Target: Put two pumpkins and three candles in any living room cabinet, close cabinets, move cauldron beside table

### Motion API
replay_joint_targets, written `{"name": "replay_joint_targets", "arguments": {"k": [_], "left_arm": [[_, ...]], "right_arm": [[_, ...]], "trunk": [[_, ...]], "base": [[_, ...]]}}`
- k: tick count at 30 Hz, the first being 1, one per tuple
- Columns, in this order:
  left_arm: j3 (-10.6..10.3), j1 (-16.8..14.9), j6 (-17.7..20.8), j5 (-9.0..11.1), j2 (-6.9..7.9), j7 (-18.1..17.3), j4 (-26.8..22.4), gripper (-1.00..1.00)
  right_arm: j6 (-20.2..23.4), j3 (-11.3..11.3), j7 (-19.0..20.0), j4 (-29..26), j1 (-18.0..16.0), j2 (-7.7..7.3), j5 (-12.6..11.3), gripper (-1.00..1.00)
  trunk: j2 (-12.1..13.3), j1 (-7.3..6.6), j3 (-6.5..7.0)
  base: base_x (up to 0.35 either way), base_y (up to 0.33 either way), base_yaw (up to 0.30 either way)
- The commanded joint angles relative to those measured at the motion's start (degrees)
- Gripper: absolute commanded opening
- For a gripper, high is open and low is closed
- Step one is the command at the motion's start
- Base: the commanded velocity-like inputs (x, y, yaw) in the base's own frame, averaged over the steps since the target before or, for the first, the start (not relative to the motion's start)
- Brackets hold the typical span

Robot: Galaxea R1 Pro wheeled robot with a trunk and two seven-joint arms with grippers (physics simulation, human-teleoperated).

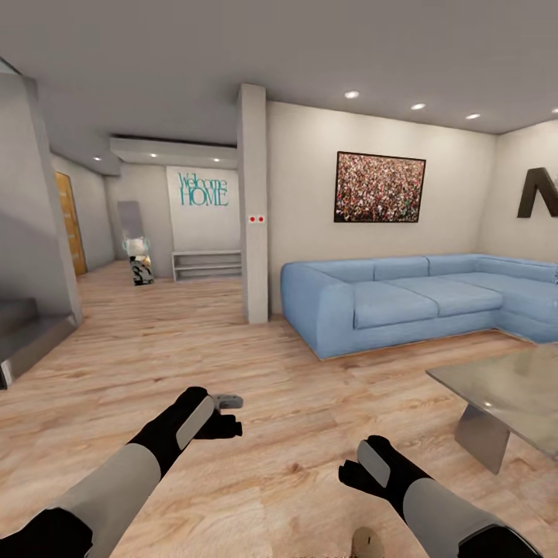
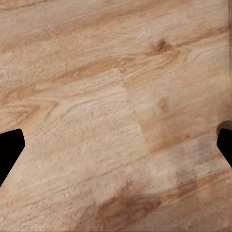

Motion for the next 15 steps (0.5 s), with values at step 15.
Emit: {"name": "replay_joint_targets", "arguments": {"k": [15], "left_arm": [[-0.2, 0.0, 0.2, 0.6, 0.2, 0.5, -0.1, 1.0]], "right_arm": [[0.1, 0.5, -0.5, -0.1, 0.0, 0.02, -0.5, 1.0]], "trunk": [[-3.5, 1.89, -1.64]], "base": [[0.0, 0.0, -0.237]]}}
